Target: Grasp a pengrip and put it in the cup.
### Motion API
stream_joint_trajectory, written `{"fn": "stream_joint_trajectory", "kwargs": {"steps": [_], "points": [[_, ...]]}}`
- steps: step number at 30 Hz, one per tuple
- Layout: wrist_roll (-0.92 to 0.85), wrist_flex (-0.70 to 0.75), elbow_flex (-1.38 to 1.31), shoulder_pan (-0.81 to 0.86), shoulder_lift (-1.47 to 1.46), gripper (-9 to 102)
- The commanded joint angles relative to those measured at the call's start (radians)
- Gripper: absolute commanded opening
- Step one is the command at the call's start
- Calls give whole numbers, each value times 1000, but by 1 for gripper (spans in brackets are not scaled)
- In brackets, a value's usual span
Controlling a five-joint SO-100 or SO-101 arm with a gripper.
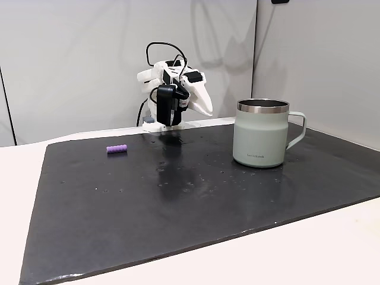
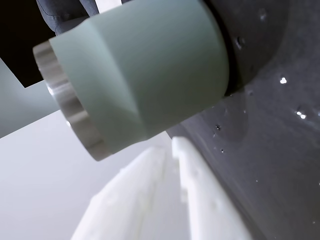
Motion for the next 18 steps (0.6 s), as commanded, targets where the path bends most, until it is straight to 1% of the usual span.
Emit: {"fn": "stream_joint_trajectory", "kwargs": {"steps": [1, 13, 18], "points": [[-41, -5, 41, -32, 14, 0], [-35, -2, 40, -32, 14, 0], [-32, 72, -12, -14, 14, 0]]}}
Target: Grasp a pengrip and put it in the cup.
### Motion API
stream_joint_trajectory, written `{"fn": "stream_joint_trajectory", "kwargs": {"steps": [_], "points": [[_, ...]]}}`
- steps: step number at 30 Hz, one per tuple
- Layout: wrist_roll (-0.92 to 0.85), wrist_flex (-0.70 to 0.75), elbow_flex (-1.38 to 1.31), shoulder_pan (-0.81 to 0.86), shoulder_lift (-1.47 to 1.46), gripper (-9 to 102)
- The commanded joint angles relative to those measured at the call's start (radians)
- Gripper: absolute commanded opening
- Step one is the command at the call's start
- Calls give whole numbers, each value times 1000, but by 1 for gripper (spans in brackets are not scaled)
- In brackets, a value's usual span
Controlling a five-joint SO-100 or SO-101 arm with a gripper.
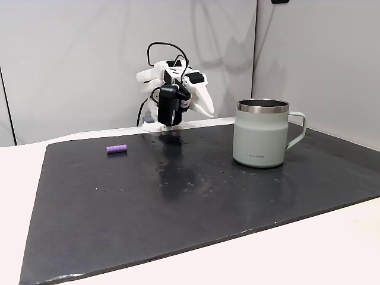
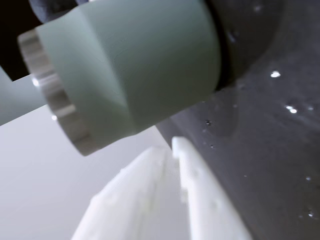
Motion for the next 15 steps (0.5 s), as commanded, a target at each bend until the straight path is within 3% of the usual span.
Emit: {"fn": "stream_joint_trajectory", "kwargs": {"steps": [1, 15], "points": [[-18, 52, -31, 20, 14, 0], [-224, 440, -568, 149, -235, 0]]}}
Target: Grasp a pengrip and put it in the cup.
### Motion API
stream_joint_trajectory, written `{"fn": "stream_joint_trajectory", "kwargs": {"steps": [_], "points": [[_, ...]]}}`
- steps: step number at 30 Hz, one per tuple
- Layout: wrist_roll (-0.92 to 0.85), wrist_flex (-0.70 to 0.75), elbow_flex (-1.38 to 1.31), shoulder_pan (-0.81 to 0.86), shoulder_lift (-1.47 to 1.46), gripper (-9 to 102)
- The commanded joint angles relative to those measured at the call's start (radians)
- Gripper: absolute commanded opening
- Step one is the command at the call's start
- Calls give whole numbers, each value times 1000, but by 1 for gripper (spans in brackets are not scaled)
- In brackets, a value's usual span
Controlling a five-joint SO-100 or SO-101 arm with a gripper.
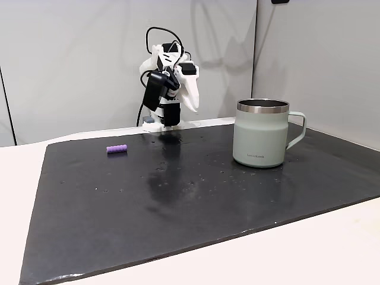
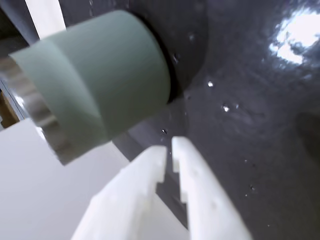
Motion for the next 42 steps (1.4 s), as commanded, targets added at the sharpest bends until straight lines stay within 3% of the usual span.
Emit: {"fn": "stream_joint_trajectory", "kwargs": {"steps": [1, 9, 16, 33, 42], "points": [[-52, 124, -242, 21, -84, 0], [-156, 440, -618, 81, -241, 0], [-276, 545, -825, 285, -445, 0], [-537, 571, -1186, 669, -1028, 2], [-566, 431, -1224, 795, -1207, 11]]}}
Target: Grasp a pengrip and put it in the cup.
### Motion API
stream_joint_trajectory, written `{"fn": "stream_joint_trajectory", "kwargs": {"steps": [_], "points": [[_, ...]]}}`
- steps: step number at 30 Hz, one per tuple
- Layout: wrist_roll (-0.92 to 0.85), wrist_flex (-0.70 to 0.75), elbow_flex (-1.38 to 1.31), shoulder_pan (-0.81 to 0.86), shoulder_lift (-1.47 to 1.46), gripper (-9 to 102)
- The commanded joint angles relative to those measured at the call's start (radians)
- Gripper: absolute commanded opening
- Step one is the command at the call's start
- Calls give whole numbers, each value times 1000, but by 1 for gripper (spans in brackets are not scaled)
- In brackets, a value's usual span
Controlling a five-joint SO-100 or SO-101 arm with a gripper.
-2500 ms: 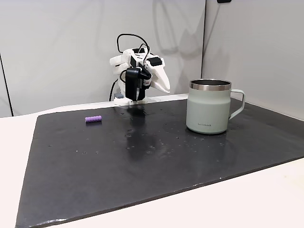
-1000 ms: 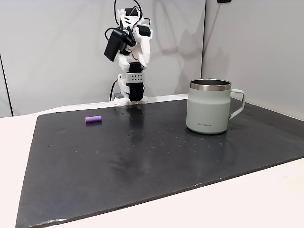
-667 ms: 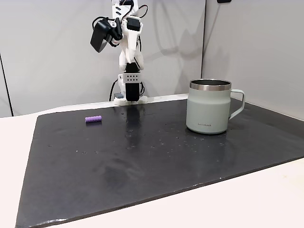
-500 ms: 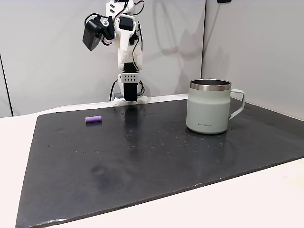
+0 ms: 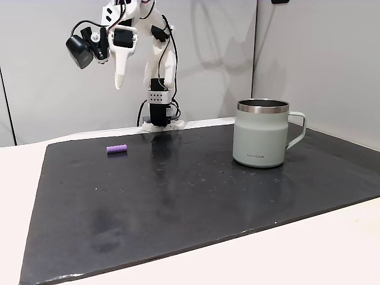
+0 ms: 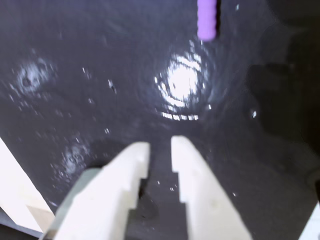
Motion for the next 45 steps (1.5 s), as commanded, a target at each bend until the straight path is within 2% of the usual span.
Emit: {"fn": "stream_joint_trajectory", "kwargs": {"steps": [1, 8, 19, 45], "points": [[-40, -46, -74, 29, -37, 15], [-49, -28, -78, 51, -120, 29], [-63, -54, 46, 81, -133, 29], [-118, -407, 383, 60, -249, 29]]}}
